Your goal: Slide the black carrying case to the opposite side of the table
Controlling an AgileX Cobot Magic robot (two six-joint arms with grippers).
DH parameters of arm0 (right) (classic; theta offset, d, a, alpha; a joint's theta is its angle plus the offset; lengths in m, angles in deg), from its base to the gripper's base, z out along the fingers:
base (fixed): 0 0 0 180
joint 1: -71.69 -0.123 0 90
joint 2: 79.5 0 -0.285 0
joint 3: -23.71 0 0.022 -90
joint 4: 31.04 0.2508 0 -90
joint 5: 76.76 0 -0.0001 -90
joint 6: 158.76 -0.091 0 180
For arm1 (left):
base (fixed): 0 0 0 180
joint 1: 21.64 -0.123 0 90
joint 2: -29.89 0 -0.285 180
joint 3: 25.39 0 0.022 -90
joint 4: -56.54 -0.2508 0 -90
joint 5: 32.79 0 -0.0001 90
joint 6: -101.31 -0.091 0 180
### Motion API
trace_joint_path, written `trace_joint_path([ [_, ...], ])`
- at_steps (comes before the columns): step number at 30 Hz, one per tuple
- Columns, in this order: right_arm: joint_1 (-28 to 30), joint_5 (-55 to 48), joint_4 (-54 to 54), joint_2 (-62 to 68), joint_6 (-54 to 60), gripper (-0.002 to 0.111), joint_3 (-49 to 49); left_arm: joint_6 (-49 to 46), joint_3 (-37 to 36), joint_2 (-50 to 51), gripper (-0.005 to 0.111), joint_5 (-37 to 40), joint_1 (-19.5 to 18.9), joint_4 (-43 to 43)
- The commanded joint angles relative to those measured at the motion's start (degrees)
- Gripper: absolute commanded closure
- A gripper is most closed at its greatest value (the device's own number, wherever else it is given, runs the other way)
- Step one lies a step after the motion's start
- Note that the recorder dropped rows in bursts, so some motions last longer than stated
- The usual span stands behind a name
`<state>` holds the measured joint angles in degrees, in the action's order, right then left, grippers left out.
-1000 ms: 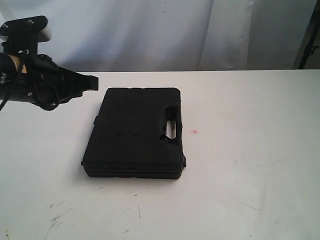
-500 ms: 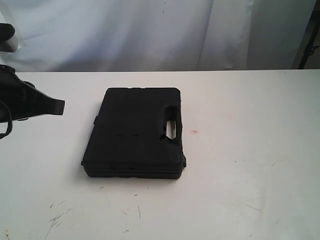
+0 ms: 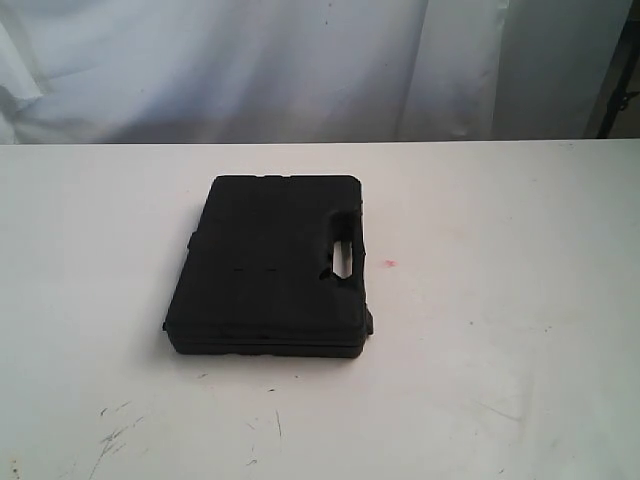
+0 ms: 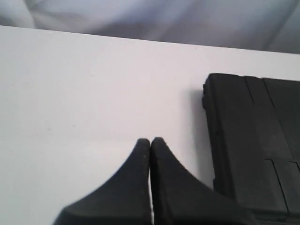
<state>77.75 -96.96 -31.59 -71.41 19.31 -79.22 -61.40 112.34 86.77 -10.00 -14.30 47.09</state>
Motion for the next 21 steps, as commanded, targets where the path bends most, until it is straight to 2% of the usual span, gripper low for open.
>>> trace_joint_path([
  [1, -0.15, 0.43, 0.16, -0.3, -0.24, 0.108, 0.15, 0.58, -5.97, -8.84, 0.107, -2.09, -5.47, 1.41],
  [4, -0.15, 0.43, 0.16, -0.3, -0.24, 0.108, 0.15, 0.58, -9.2, -14.76, 0.107, -2.09, -8.31, 1.41],
  [7, -0.15, 0.43, 0.16, -0.3, -0.24, 0.108, 0.15, 0.45, -11.59, -19.65, 0.107, -2.09, -9.34, 1.41],
  [14, -0.15, 0.43, 0.16, -0.3, -0.24, 0.108, 0.15, 0.19, -16.25, -26.92, 0.107, -2.09, -9.91, 1.41],
  [21, -0.15, 0.43, 0.16, -0.3, -0.24, 0.108, 0.15, 0.19, -18.26, -29.42, 0.107, -2.18, -10.04, 1.67],
])
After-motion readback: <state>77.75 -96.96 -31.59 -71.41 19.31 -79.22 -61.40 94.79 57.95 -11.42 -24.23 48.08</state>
